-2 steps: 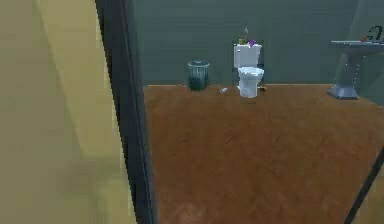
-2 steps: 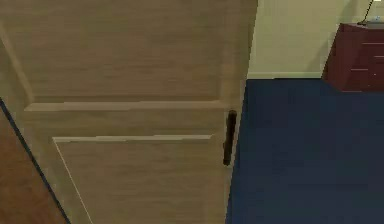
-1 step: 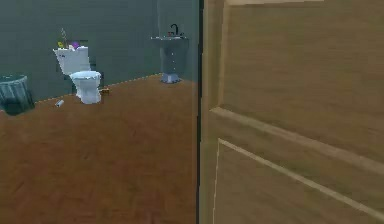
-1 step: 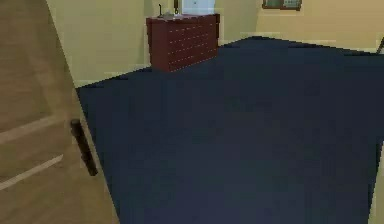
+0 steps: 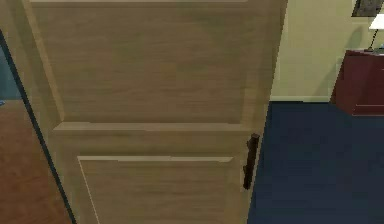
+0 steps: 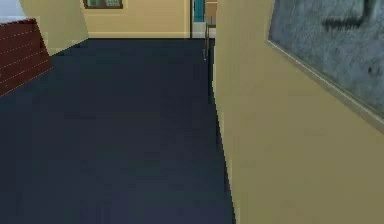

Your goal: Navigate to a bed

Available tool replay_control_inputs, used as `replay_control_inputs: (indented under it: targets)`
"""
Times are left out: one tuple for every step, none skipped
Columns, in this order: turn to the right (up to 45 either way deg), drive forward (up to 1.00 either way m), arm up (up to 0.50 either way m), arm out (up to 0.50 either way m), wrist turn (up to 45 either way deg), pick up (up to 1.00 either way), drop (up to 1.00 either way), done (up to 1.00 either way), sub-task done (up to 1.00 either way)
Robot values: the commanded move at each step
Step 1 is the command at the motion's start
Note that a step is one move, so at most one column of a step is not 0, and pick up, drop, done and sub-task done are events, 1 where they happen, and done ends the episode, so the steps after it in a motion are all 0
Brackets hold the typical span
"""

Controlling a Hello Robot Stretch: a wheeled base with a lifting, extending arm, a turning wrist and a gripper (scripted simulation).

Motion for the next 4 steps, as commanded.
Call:
replay_control_inputs:
  targets:
    - [0.0, 0.10, 0.00, 0.00, 0.0, 0.00, 0.00, 0.00, 0.00]
    - [-33.0, 0.00, 0.00, 0.00, 0.0, 0.00, 0.00, 0.00, 0.00]
    - [-3.0, 0.00, 0.00, 0.00, 0.0, 0.00, 0.00, 0.00, 0.00]
    - [0.0, 0.20, 0.00, 0.00, 0.0, 0.00, 0.00, 0.00, 0.00]
